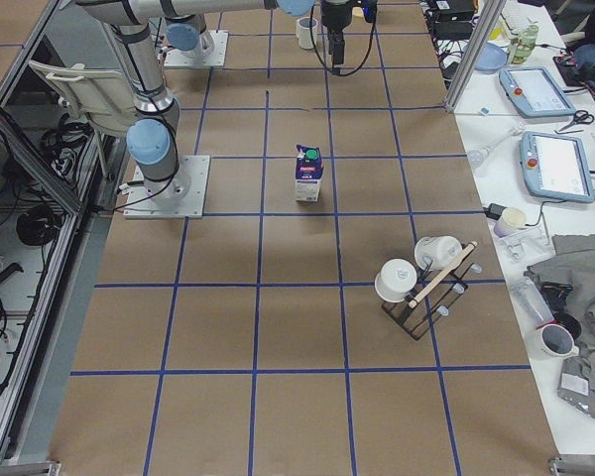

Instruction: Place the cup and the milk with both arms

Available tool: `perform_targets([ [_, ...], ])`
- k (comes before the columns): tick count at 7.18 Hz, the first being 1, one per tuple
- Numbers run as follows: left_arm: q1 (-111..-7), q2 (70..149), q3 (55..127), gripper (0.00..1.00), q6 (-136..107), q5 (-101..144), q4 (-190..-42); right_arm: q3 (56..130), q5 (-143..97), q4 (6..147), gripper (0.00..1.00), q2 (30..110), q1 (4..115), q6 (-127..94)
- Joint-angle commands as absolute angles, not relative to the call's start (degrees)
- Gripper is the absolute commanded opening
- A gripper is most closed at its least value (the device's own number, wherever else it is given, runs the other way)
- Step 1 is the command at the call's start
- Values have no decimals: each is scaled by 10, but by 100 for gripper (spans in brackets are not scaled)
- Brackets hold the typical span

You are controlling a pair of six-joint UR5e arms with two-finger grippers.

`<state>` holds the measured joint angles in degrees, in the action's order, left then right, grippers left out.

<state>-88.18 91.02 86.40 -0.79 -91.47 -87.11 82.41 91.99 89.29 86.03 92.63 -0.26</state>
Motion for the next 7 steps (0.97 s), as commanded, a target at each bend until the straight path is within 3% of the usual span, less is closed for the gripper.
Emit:
perform_targets([
  [1, -881, 911, 864, 100, -7, -914, -872, 826, 918, 893, 100, 860, 927, -3],
  [7, -864, 910, 868, 100, 17, -918, -875, 827, 918, 894, 100, 860, 926, 1],
])
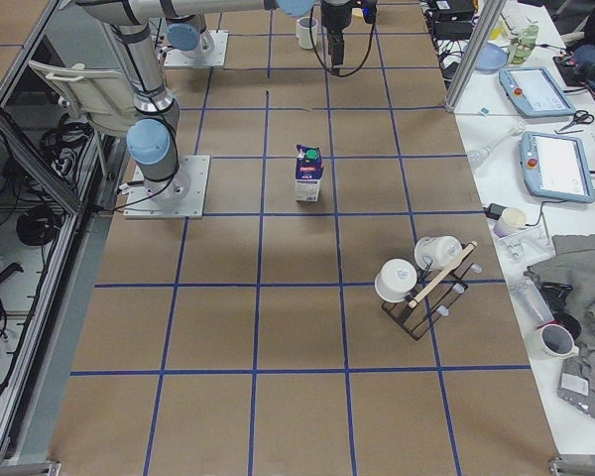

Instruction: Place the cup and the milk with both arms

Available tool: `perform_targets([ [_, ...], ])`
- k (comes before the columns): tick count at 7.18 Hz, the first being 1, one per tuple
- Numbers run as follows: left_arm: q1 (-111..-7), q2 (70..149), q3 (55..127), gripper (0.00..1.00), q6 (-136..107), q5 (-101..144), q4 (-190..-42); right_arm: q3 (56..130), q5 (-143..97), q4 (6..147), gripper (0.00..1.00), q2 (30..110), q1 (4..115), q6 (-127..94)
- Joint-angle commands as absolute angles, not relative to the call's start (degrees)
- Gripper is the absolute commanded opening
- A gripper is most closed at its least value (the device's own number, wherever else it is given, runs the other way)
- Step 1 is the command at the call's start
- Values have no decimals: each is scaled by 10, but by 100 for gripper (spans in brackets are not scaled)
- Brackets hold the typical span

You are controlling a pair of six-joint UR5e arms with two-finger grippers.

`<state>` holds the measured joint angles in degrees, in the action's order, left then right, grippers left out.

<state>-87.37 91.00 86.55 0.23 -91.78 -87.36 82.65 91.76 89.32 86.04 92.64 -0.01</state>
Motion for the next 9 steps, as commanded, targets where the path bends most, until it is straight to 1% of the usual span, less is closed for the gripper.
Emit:
perform_targets([
  [1, -853, 909, 874, 100, 42, -919, -875, 827, 918, 894, 100, 860, 926, 2],
  [3, -805, 909, 881, 100, 109, -916, -905, 827, 918, 895, 100, 860, 927, 1],
  [5, -695, 931, 955, 100, 221, -911, -877, 828, 918, 894, 100, 860, 927, 0],
  [6, -661, 946, 1006, 100, 271, -884, -805, 828, 918, 894, 100, 860, 927, -1],
  [7, -658, 969, 1051, 100, 299, -890, -726, 830, 918, 894, 100, 860, 927, -1],
  [8, -658, 991, 1077, 100, 292, -889, -689, 834, 917, 896, 100, 860, 926, -1],
  [9, -658, 1002, 1089, 100, 299, -889, -686, 834, 922, 892, 100, 860, 926, -3],
])
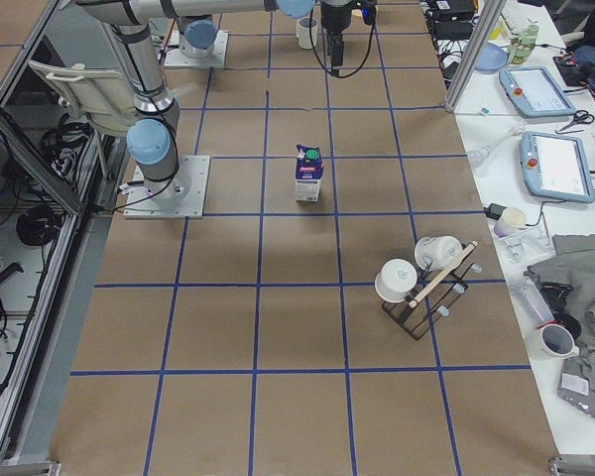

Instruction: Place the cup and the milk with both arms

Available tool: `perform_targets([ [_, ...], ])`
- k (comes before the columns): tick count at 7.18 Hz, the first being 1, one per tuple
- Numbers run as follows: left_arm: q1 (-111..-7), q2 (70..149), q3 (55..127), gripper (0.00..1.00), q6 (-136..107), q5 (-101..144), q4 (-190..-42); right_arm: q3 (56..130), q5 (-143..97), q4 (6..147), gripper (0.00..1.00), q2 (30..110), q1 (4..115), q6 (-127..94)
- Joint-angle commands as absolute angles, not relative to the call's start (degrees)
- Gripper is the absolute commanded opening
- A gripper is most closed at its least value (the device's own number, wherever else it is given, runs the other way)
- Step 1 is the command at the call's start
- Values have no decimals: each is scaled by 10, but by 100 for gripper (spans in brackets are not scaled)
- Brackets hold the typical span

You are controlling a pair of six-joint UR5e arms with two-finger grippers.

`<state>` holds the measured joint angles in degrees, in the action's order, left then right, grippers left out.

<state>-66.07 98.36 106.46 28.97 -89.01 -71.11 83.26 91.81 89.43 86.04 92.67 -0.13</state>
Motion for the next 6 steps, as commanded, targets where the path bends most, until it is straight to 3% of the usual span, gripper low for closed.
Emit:
perform_targets([
  [1, -658, 1008, 1092, 99, 300, -891, -686, 838, 925, 891, 100, 860, 926, -4],
  [2, -658, 1017, 1092, 89, 301, -891, -686, 844, 927, 890, 92, 857, 923, -6],
  [4, -659, 1039, 1106, 28, 298, -891, -692, 855, 926, 890, 100, 859, 881, 10],
  [5, -658, 1043, 1110, 5, 303, -894, -682, 866, 926, 890, 100, 860, 875, 13],
  [6, -659, 1043, 1111, 0, 300, -894, -681, 867, 928, 890, 100, 860, 868, 37],
])
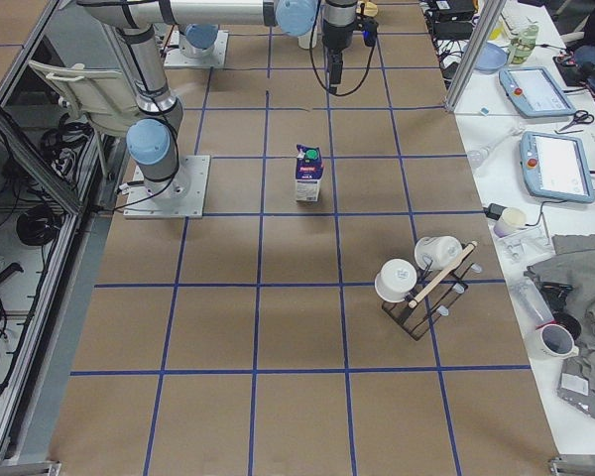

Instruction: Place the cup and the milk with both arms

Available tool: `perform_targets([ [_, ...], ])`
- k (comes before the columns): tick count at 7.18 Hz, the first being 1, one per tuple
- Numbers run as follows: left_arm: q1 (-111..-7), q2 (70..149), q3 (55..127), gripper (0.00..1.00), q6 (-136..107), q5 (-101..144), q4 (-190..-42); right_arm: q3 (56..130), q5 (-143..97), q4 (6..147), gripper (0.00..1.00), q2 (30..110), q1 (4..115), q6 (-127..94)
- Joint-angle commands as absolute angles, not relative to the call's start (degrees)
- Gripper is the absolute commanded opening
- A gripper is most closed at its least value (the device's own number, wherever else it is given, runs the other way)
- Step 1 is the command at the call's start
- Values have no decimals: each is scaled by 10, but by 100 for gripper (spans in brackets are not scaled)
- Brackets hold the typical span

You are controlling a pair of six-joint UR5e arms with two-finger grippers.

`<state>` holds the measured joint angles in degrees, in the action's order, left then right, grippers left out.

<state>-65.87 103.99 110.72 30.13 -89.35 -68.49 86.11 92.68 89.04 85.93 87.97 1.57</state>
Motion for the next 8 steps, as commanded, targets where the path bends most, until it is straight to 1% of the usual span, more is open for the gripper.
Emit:
perform_targets([
  [1, -668, 1039, 1108, 0, 289, -893, -679, 873, 927, 890, 100, 860, 849, 75],
  [2, -683, 1022, 1102, 0, 255, -892, -679, 887, 928, 890, 100, 860, 822, 103],
  [3, -724, 1016, 1085, 0, 214, -891, -686, 904, 928, 890, 100, 865, 798, 133],
  [4, -795, 1013, 1066, 0, 116, -883, -687, 935, 929, 893, 100, 874, 781, 152],
  [5, -873, 1009, 1063, 0, -7, -855, -679, 965, 929, 901, 96, 881, 763, 172],
  [7, -996, 1022, 1056, 0, -166, -849, -642, 1018, 929, 918, 95, 889, 724, 195],
  [8, -1039, 1028, 1057, 0, -226, -849, -633, 1036, 928, 938, 90, 889, 719, 195],
])
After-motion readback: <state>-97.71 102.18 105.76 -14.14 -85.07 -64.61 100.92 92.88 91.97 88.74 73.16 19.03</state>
